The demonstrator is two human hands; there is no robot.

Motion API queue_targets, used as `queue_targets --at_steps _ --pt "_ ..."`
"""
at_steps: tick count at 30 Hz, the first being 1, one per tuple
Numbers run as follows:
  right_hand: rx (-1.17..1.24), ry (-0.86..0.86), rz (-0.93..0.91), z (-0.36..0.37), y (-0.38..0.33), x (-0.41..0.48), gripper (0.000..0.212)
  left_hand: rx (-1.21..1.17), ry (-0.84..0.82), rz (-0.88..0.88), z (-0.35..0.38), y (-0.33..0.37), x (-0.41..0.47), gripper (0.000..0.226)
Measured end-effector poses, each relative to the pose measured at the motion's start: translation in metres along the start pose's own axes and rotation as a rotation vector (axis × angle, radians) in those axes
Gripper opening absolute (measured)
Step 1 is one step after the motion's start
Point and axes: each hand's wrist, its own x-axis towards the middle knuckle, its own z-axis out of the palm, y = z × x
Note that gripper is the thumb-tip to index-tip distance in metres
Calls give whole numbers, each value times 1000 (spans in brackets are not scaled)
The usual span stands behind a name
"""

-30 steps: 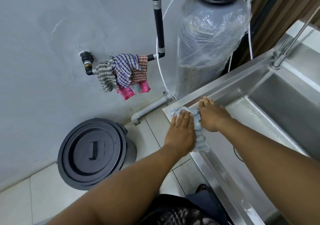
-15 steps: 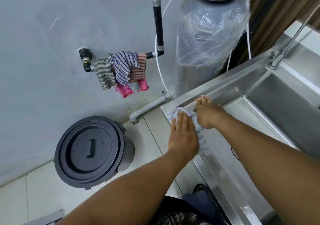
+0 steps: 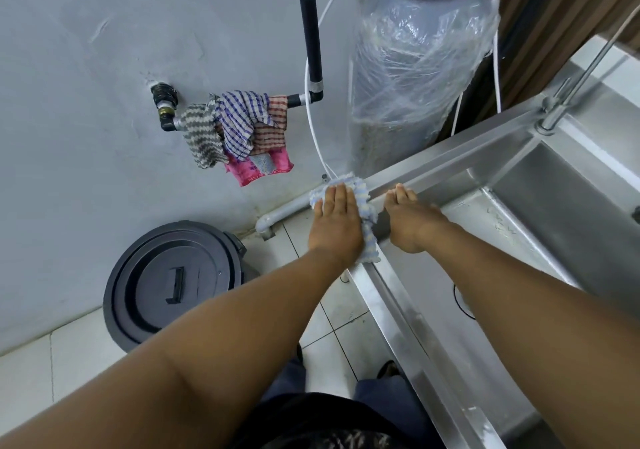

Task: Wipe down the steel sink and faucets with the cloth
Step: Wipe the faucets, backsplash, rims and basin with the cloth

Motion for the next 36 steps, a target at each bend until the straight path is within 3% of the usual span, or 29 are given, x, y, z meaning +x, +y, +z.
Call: queue_targets --at_steps 8,13,18,22,26,28,33,36 --pt "16 18 -20 5 1 -1 81 -90 37 49 27 33 -68 86" --pt "1 18 -41 4 8 0 84 28 53 156 20 10 -50 69" --pt "22 16 -22 6 7 3 83 66 23 48 1 -5 2 70" --pt "32 34 -9 9 5 4 84 -16 70 -36 14 21 -19 74" --pt "28 30 -25 9 5 2 84 -11 49 224 39 47 -86 79" --pt "25 33 -24 9 6 2 83 19 34 267 44 40 -86 78" --pt "53 41 -18 10 6 2 86 61 18 116 4 2 -14 85" --pt "55 56 -9 13 5 3 88 5 50 15 -4 2 6 75"
